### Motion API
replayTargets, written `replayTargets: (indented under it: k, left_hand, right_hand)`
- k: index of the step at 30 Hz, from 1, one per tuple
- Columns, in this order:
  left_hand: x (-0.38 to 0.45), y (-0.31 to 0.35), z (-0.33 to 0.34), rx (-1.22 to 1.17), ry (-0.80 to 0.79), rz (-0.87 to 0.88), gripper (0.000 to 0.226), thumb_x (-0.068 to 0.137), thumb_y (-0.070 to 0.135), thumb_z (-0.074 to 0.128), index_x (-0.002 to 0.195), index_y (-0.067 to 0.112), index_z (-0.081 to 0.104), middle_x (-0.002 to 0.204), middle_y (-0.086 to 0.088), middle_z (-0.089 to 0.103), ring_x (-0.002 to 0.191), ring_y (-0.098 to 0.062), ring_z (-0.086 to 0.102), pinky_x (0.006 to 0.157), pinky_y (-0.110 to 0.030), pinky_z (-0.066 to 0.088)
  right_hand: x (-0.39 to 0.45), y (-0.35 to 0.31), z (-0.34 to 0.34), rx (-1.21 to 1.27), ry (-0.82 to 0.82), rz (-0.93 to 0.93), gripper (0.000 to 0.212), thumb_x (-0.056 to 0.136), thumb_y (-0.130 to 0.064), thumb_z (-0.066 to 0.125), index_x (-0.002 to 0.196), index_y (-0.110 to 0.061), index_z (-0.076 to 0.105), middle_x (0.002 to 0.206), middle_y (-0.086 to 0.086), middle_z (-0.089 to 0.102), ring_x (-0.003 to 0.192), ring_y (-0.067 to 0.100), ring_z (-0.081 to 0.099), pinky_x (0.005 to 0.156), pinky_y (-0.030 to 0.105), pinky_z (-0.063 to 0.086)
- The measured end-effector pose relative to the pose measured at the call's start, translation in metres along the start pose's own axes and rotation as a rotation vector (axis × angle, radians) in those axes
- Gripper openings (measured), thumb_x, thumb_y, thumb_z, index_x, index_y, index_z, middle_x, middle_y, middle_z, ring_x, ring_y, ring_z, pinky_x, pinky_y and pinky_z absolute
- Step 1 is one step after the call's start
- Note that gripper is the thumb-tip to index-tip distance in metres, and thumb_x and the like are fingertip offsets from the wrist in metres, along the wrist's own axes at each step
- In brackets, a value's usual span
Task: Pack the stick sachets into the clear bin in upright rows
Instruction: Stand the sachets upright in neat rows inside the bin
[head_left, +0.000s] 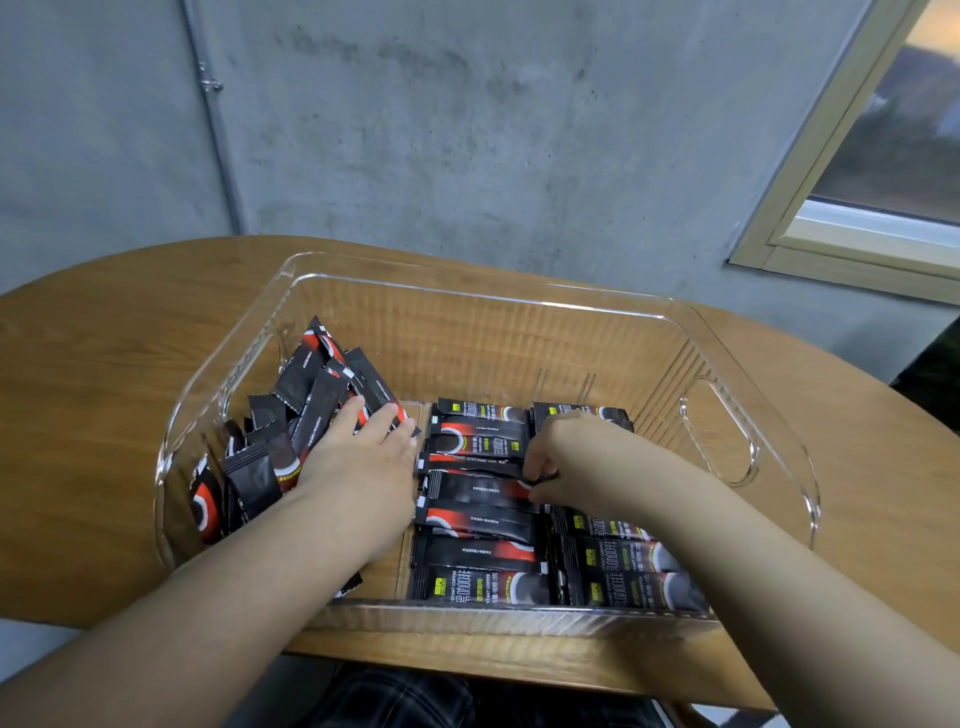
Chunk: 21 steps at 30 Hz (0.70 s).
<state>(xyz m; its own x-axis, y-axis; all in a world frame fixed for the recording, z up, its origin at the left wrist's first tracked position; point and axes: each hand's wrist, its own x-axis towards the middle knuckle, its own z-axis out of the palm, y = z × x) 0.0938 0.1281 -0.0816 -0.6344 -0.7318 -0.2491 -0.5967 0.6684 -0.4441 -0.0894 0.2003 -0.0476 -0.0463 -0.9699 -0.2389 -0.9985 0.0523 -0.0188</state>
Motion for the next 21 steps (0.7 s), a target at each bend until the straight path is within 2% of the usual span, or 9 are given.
replayTargets:
  k: [6,8,10,13,15,18,21]
  left_hand:
    - [-0.001,0.000,-0.002,-0.005,-0.008,0.001,0.060,0.102,0.036,0.022,0.153,0.011,0.002,0.161,-0.004,-0.004,0.147,-0.025,-0.008,0.116,-0.050,-0.006]
    - [-0.001,0.000,-0.001,-0.010,0.000,0.000,0.060,0.102,0.036,0.023,0.153,0.012,0.003,0.161,-0.004,-0.003,0.147,-0.025,-0.007,0.116,-0.049,-0.006]
    - [-0.001,0.000,-0.001,-0.007,0.003,-0.001,0.061,0.102,0.037,0.023,0.153,0.012,0.003,0.161,-0.003,-0.003,0.147,-0.025,-0.007,0.116,-0.050,-0.006]
    - [-0.001,0.000,-0.001,-0.005,0.002,0.002,0.060,0.102,0.036,0.023,0.153,0.011,0.003,0.161,-0.004,-0.002,0.147,-0.025,-0.007,0.116,-0.050,-0.006]
    - [-0.001,0.000,0.000,-0.002,0.000,0.004,0.061,0.102,0.037,0.023,0.153,0.011,0.003,0.161,-0.003,-0.002,0.147,-0.025,-0.006,0.116,-0.050,-0.006]
    - [0.000,0.000,0.001,0.000,0.007,0.004,0.059,0.102,0.037,0.022,0.153,0.011,0.005,0.161,-0.003,-0.001,0.147,-0.025,-0.006,0.116,-0.050,-0.006]
    - [0.000,0.000,0.001,0.000,0.012,0.005,0.058,0.103,0.035,0.020,0.153,0.010,0.005,0.161,-0.004,-0.001,0.147,-0.025,-0.006,0.116,-0.050,-0.005]
  right_hand:
    - [0.009,-0.011,-0.002,0.059,-0.086,0.010,0.025,0.089,-0.026,0.063,0.098,-0.004,0.069,0.101,0.011,0.068,0.095,0.026,0.061,0.083,0.038,0.052]
    - [0.011,-0.012,-0.006,0.111,-0.109,0.008,0.019,0.092,-0.023,0.060,0.099,-0.009,0.069,0.102,0.008,0.068,0.093,0.024,0.062,0.078,0.032,0.050]
    - [0.013,-0.013,-0.010,0.120,-0.119,0.013,0.019,0.094,-0.018,0.055,0.101,-0.006,0.068,0.103,0.009,0.068,0.090,0.025,0.061,0.072,0.028,0.044]
    - [0.019,-0.016,-0.009,0.080,-0.120,0.048,0.024,0.095,-0.020,0.053,0.103,-0.001,0.066,0.098,0.013,0.065,0.081,0.024,0.057,0.072,0.031,0.045]
    - [0.020,-0.018,-0.007,0.036,-0.068,0.054,0.023,0.092,-0.024,0.059,0.098,-0.004,0.068,0.094,0.010,0.067,0.084,0.026,0.061,0.075,0.034,0.051]
    - [0.017,-0.021,-0.002,0.036,0.043,-0.050,0.018,0.088,-0.024,0.063,0.093,-0.008,0.069,0.093,0.007,0.068,0.089,0.025,0.062,0.079,0.037,0.052]
    - [0.011,-0.026,0.004,0.108,0.035,-0.168,0.013,0.087,-0.023,0.065,0.099,-0.019,0.069,0.098,0.000,0.063,0.093,0.017,0.056,0.082,0.034,0.049]
